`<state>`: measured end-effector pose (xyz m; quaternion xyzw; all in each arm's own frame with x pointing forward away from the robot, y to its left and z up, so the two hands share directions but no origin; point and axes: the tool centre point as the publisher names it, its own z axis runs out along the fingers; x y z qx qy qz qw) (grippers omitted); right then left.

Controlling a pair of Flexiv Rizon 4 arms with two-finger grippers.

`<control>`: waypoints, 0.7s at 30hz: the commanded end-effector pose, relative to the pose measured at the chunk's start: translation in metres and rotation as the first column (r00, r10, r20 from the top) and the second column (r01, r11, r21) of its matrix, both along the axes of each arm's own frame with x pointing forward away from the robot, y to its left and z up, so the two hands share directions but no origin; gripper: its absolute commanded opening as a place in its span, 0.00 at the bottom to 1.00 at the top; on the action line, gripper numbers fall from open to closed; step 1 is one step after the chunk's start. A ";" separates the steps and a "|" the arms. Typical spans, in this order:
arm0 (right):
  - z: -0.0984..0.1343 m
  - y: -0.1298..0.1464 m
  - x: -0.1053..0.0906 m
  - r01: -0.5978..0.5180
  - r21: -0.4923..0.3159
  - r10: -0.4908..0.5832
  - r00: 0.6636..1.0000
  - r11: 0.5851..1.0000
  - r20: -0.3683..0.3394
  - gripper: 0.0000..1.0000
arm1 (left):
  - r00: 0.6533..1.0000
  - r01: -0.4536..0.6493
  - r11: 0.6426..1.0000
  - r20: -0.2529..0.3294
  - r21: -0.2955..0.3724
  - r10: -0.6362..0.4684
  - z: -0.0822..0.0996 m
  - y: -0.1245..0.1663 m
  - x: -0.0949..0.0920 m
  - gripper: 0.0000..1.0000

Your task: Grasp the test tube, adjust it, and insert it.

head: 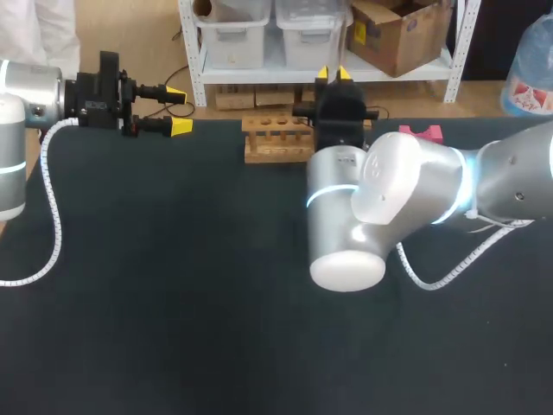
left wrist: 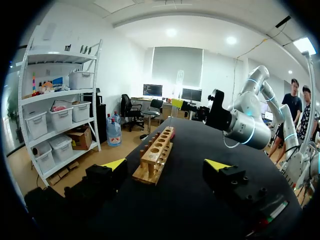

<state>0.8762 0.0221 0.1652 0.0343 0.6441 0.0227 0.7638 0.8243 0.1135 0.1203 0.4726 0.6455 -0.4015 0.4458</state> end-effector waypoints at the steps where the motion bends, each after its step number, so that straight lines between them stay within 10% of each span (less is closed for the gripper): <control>1: 0.000 -0.005 0.003 -0.240 -0.050 0.240 0.971 0.970 0.007 0.00 | 1.000 -0.003 1.000 0.005 -0.002 0.003 -0.001 0.000 -0.002 1.00; 21: -0.012 -0.006 0.012 -0.253 -0.044 0.252 0.967 0.966 -0.024 0.00 | 1.000 -0.003 1.000 0.005 -0.002 0.003 -0.001 0.000 -0.002 1.00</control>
